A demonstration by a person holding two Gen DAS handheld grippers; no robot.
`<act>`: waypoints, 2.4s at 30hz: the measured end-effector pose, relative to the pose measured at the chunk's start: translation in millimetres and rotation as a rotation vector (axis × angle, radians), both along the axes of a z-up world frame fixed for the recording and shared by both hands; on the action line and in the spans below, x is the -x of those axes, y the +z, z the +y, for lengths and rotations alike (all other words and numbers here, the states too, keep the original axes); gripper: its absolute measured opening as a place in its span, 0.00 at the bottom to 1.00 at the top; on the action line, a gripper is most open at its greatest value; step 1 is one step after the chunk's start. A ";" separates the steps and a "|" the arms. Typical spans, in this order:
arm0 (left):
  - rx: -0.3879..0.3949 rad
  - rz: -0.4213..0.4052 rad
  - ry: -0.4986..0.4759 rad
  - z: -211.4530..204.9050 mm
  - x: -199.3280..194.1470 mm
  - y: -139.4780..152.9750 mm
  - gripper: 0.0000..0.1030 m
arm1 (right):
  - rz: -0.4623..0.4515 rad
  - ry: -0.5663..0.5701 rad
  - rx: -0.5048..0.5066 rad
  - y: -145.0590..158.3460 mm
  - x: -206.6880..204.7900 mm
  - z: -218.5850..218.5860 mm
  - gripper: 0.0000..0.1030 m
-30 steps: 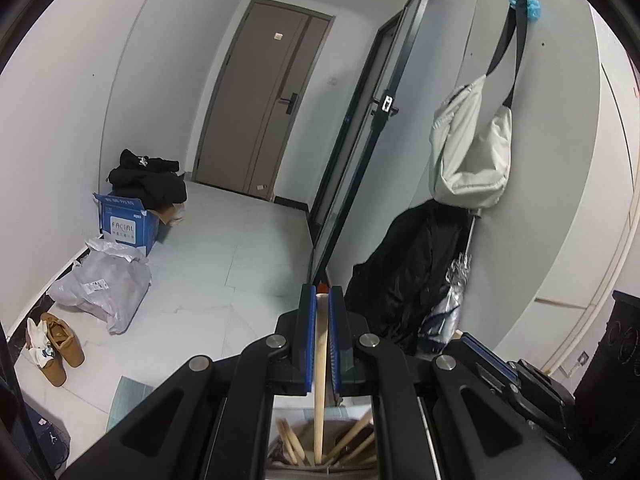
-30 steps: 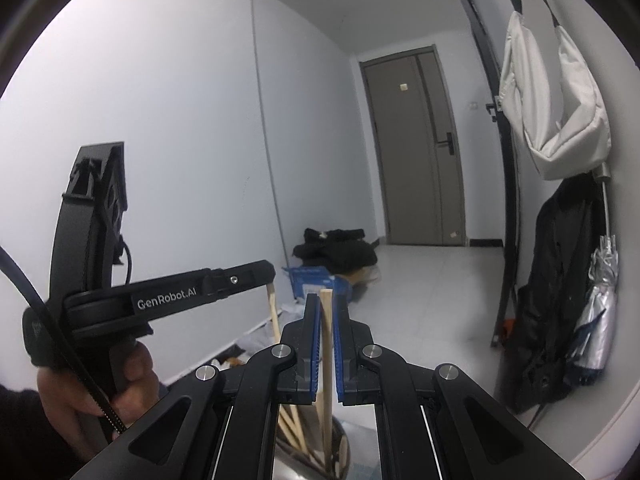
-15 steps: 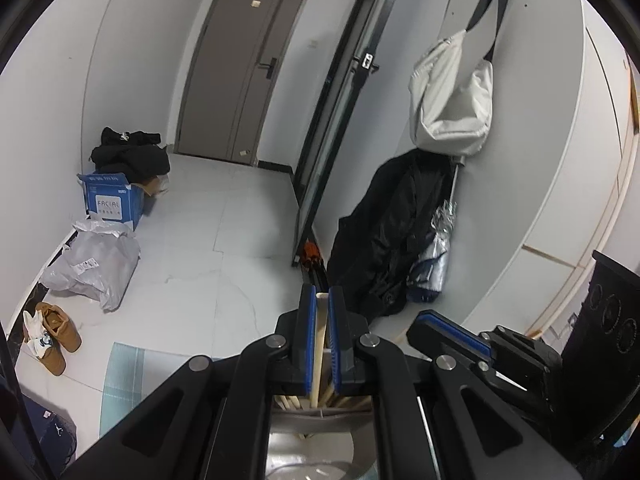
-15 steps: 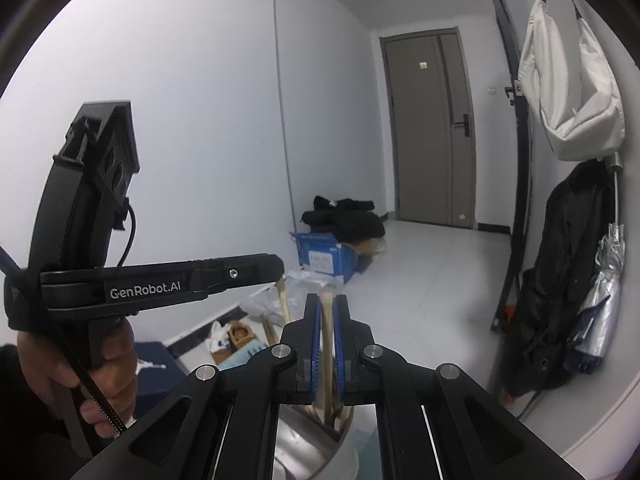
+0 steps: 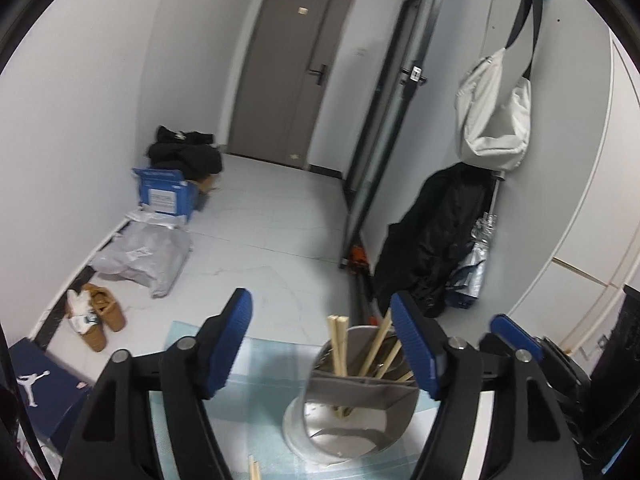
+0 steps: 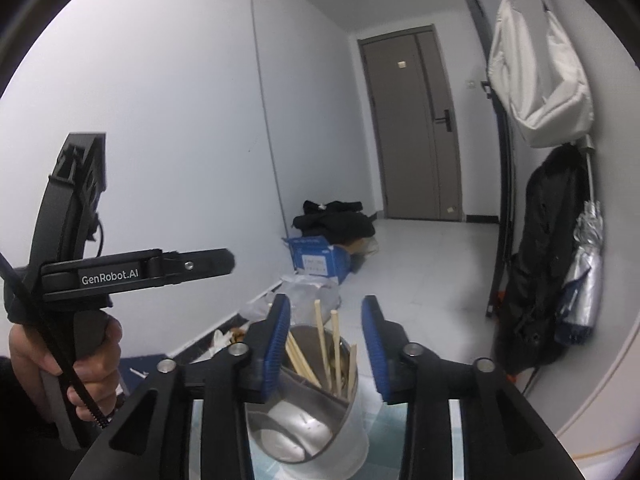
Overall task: Organize utensils
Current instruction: 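Open both tools to release the chopsticks into the holder, then move both tools back down over the last chopsticks on the cloth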
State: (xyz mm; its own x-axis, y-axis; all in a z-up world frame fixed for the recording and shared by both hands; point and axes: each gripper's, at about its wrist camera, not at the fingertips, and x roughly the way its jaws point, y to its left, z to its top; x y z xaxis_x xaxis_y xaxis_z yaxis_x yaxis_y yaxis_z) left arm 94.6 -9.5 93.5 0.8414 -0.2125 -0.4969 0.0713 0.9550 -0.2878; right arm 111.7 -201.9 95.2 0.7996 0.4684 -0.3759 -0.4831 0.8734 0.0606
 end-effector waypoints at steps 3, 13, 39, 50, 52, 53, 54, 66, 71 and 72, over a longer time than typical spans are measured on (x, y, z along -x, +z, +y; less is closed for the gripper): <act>-0.014 0.009 0.056 3.9 10.6 0.2 0.80 | -0.004 -0.024 -0.012 0.8 14.1 -0.1 0.46; -0.031 -0.001 0.151 11.9 45.3 0.2 0.89 | 0.003 -0.070 -0.042 4.4 53.4 1.9 0.65; -0.070 0.095 0.251 35.7 88.6 -72.9 0.99 | 0.249 -0.149 0.031 -74.9 95.1 22.4 0.75; -0.046 0.171 0.229 46.9 78.9 -96.0 0.99 | 0.419 -0.190 0.087 -118.9 71.7 32.0 0.77; -0.028 0.187 0.238 52.6 76.3 -100.8 0.99 | 0.448 -0.200 0.093 -126.5 65.3 33.2 0.77; -0.022 0.196 0.243 55.2 74.9 -103.3 0.99 | 0.457 -0.205 0.102 -130.2 63.5 34.5 0.77; -0.014 0.204 0.247 57.6 72.9 -106.1 0.99 | 0.468 -0.208 0.117 -134.8 60.7 37.0 0.77; 0.099 0.282 0.275 91.8 61.8 -124.3 0.99 | 0.541 -0.092 0.247 -175.5 44.3 90.6 0.77; 0.154 0.334 0.293 103.9 58.2 -134.0 0.99 | 0.538 -0.052 0.333 -191.2 42.6 115.3 0.70; 0.166 0.342 0.293 105.3 57.4 -134.8 0.99 | 0.545 -0.043 0.348 -194.6 41.7 119.0 0.64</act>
